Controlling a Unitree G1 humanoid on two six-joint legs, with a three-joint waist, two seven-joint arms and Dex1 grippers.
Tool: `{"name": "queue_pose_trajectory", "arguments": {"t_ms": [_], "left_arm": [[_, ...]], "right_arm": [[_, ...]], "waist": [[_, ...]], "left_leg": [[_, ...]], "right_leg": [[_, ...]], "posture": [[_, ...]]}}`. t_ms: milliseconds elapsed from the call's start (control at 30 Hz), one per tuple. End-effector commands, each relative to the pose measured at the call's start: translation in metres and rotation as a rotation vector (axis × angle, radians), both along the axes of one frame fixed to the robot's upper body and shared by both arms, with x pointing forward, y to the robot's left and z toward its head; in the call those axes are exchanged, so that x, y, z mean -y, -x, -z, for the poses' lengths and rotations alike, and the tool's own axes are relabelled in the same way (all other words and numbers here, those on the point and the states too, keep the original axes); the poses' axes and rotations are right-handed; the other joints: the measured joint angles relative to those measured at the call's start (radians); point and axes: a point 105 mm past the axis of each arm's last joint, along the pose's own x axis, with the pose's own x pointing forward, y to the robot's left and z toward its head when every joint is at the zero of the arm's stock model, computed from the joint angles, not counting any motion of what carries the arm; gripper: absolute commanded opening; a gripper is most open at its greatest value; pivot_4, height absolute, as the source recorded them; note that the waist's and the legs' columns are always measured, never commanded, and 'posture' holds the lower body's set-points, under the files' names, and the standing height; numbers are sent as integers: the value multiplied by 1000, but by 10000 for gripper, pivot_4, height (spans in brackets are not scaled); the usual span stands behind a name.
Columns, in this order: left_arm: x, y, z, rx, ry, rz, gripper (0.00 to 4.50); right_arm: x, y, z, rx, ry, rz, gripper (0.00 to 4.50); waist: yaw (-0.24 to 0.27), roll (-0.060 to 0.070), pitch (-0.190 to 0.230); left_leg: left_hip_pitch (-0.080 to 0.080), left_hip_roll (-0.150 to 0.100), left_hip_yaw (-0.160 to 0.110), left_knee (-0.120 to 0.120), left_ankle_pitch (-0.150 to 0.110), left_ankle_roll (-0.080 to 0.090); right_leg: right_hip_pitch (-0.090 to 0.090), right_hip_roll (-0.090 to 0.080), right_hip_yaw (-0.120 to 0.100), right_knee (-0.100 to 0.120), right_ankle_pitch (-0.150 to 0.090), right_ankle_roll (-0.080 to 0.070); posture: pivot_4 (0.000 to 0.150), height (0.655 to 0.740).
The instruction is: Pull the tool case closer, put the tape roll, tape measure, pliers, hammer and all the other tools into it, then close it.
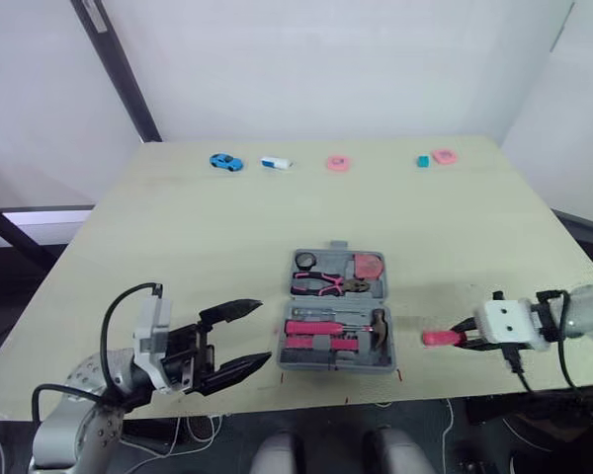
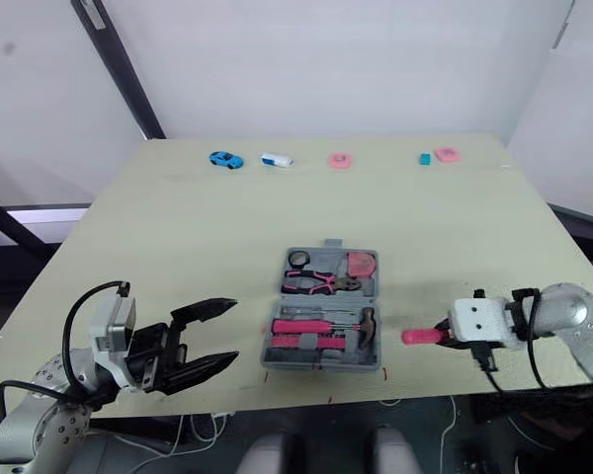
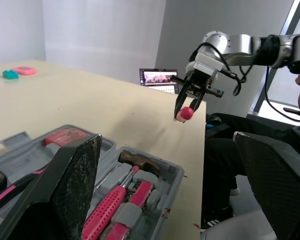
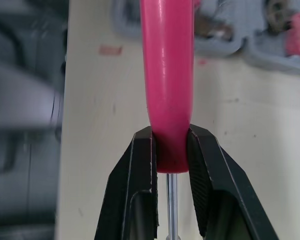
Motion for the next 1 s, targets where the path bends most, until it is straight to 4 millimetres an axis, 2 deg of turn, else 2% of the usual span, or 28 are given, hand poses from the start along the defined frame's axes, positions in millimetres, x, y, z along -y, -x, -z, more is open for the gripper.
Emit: {"name": "queue_pose_trajectory", "arguments": {"t_ms": [33, 133, 267, 400, 567, 767, 867, 900, 967, 1000], "left_arm": [[-1, -1, -6, 19, 8, 18, 45000], [-1, -3, -6, 18, 6, 24, 45000], [-2, -3, -5, 14, 4, 30, 45000], [-2, -3, -4, 11, 6, 26, 45000], [-1, 0, -3, 11, 6, 27, 45000], [-3, 2, -10, 24, -6, 85, 45000], [-4, 2, -13, 37, -19, 121, 45000], [-4, 1, -13, 38, -23, 128, 45000], [-5, 0, -13, 41, -29, 138, 45000], [-5, -2, -14, 44, -32, 144, 45000]], "right_arm": [[-3, -7, -4, -54, -171, 430, 2998], [-3, -3, 8, -163, -263, 650, 2998], [-9, -6, 18, -254, -391, 824, 2998], [-1, -15, 27, -302, -418, 953, 2998], [3, -23, 47, -323, -340, 1020, 2998], [-11, -35, 60, -352, -365, 1033, 2998], [-11, -32, 68, -351, -359, 1036, 17251], [-12, -32, 70, -348, -363, 1036, 23745], [-13, -32, 71, -328, -392, 1037, 28906], [-15, -34, 68, -301, -428, 1038, 36215]], "waist": [[3, -5, -3], [13, -6, -4], [12, -7, -4], [8, -8, -4], [9, -10, -6], [9, -16, -10], [9, -16, -10], [8, -15, -9], [6, -15, -10], [5, -15, -10]], "left_leg": [[0, 0, -1, 0, 0, 0], [-3, 0, -1, 0, 0, 0], [-6, -1, -1, -1, 0, 0], [-6, -1, -1, -2, 0, 0], [-5, -1, 0, -2, 0, 0], [-6, 0, -1, -2, 0, 0], [-6, 0, -1, -2, 0, 0], [-6, 0, -1, -2, 0, 0], [-6, 0, -1, -2, 0, 0], [-6, 0, -1, -2, 0, 0]], "right_leg": [[0, 0, -2, 0, 0, 0], [0, 0, -2, -1, 0, 0], [-2, -2, 0, -3, 0, 0], [-3, 0, -1, -3, 0, 0], [-2, 0, -2, -3, 0, 0], [-2, 0, -2, -4, 0, 0], [-2, 0, -2, -4, 0, 0], [-2, 0, -2, -4, 0, 0], [-3, 0, -1, -4, 0, 0], [-3, 0, -1, -4, 0, 0]], "posture": [[1500, 7400], [1500, 7400], [1500, 7400], [1500, 7400], [1500, 7400], [1500, 7400], [1500, 7400], [1500, 7400], [1500, 7400], [1500, 7400]]}}
